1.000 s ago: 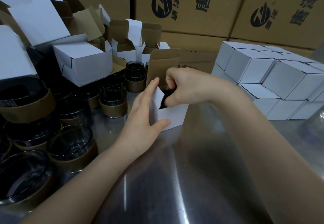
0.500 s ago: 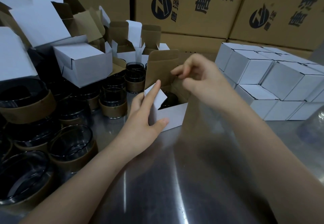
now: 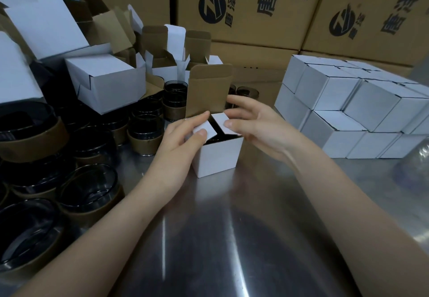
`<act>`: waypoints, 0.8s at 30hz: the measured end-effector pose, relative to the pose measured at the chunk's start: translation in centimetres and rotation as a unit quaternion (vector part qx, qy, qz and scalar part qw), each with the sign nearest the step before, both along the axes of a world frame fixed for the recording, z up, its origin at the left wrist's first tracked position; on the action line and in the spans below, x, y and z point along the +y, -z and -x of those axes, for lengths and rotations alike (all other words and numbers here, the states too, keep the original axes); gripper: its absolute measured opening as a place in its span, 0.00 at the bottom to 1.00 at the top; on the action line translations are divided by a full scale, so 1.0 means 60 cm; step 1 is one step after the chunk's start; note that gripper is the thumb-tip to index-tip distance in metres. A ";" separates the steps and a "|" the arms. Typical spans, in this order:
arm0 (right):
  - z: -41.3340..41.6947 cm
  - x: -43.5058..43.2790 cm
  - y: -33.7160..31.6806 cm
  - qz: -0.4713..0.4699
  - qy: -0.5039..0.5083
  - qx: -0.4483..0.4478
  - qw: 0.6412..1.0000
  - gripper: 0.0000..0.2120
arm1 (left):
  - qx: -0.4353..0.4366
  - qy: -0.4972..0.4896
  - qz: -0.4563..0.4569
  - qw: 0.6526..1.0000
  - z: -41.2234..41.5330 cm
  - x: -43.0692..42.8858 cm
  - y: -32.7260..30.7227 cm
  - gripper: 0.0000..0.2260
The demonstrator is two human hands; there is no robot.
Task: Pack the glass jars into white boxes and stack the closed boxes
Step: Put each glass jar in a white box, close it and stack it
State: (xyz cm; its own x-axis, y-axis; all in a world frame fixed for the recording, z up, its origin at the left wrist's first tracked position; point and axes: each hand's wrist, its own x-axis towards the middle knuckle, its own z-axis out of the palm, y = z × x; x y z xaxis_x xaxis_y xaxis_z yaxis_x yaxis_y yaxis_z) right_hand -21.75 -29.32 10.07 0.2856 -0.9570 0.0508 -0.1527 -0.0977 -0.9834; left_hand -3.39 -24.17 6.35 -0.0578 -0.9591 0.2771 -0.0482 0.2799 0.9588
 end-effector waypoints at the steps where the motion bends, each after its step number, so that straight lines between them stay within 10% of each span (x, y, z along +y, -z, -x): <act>1: -0.001 0.002 0.000 0.006 -0.011 0.008 1.000 0.24 | 0.014 -0.001 0.000 1.000 0.000 0.001 -0.003 0.15; 10: -0.004 0.009 -0.002 0.052 -0.037 0.083 0.994 0.13 | 0.116 -0.013 -0.003 0.993 -0.010 -0.001 -0.010 0.30; 24: 0.003 0.018 -0.010 0.072 -0.051 0.129 0.988 0.13 | 0.110 -0.004 -0.024 0.994 -0.010 -0.001 -0.005 0.12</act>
